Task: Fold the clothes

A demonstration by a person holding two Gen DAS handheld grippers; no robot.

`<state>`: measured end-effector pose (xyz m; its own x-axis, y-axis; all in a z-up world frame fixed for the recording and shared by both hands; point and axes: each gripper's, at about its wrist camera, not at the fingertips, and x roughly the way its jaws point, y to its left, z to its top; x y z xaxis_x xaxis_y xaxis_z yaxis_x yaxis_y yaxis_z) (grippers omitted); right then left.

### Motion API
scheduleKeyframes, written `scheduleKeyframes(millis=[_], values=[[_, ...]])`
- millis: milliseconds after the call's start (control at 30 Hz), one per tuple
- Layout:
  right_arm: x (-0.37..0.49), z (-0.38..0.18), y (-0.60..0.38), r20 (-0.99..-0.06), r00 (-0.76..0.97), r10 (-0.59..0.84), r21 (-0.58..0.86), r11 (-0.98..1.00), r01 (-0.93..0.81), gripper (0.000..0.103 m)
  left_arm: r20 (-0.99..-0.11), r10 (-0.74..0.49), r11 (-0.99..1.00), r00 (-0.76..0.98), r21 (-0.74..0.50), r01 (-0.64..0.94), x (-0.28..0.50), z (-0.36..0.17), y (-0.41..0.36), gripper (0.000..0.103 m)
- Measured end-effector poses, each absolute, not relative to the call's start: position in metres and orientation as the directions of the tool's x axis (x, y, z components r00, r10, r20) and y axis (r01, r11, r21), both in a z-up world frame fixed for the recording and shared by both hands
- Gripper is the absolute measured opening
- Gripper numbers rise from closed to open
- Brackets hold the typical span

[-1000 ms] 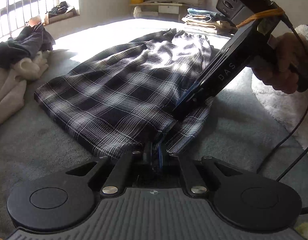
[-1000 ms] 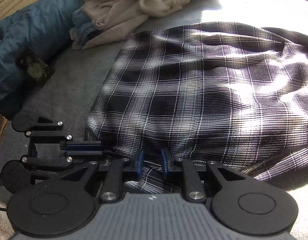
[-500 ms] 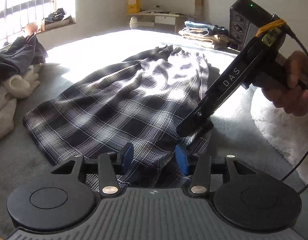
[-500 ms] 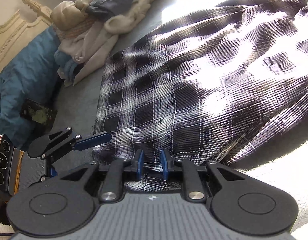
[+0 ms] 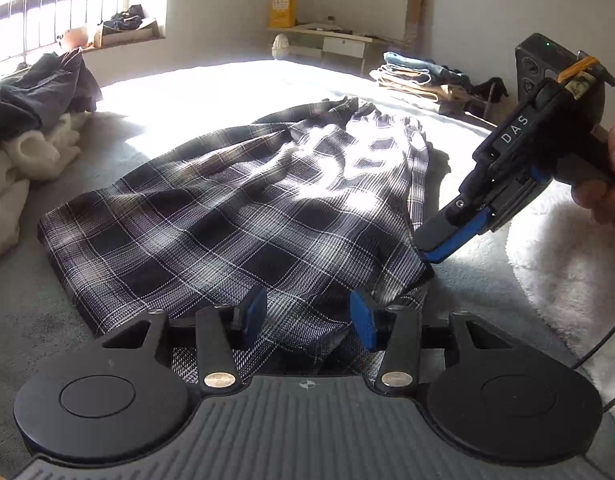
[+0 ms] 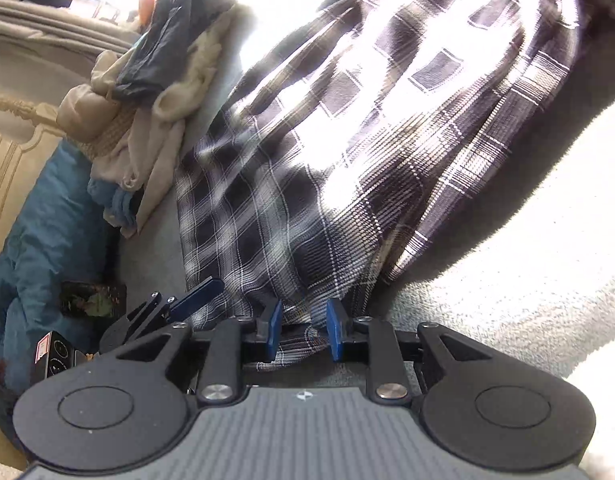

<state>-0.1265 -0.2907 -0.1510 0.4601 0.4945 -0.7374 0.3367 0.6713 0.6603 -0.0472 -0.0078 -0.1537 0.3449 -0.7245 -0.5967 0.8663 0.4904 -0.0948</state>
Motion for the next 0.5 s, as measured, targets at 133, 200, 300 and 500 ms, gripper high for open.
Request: scheduleKeyframes(millis=[133, 200, 300, 500], values=[[-0.135, -0.171, -0.299, -0.757, 0.443, 0.480, 0.650, 0.613, 0.448, 0.028, -0.585, -0.732, 0.491, 0.349, -0.098, 0.866, -0.043, -0.155, -0.018, 0.046], [-0.136, -0.179, -0.298, -0.744, 0.442, 0.501, 0.667, 0.594, 0.450, 0.028, -0.582, -0.735, 0.486, 0.347, -0.096, 0.868, -0.042, -0.156, -0.024, 0.046], [-0.135, -0.182, -0.288, -0.735, 0.422, 0.531, 0.677, 0.601, 0.425, 0.028, -0.583, -0.738, 0.482, 0.339, -0.103, 0.870, -0.040, -0.158, -0.030, 0.046], [-0.128, -0.184, -0.270, -0.715, 0.449, 0.536, 0.696, 0.603, 0.390, 0.028, -0.592, -0.739, 0.475, 0.321, -0.121, 0.872, -0.036, -0.164, -0.038, 0.046]])
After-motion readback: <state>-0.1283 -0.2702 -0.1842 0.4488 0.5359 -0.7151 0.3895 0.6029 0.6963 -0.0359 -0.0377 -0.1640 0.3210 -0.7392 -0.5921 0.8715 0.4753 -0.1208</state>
